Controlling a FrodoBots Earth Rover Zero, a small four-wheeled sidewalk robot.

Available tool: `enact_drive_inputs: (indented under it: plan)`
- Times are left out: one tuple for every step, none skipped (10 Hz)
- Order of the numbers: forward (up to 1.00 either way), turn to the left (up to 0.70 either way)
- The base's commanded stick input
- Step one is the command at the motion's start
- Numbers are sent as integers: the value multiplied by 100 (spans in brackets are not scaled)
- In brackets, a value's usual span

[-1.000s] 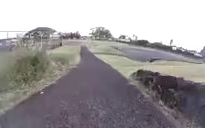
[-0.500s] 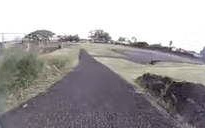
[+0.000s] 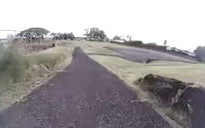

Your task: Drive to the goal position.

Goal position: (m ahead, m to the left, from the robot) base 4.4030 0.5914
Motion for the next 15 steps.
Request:
enact_drive_inputs:
  plan:
    - [85,0]
    - [85,0]
    - [85,0]
    - [85,0]
    - [85,0]
    - [85,22]
    - [85,33]
    - [85,11]
    - [85,0]
    - [85,0]
    - [85,0]
    - [85,0]
    - [85,0]
    - [85,0]
    - [85,0]
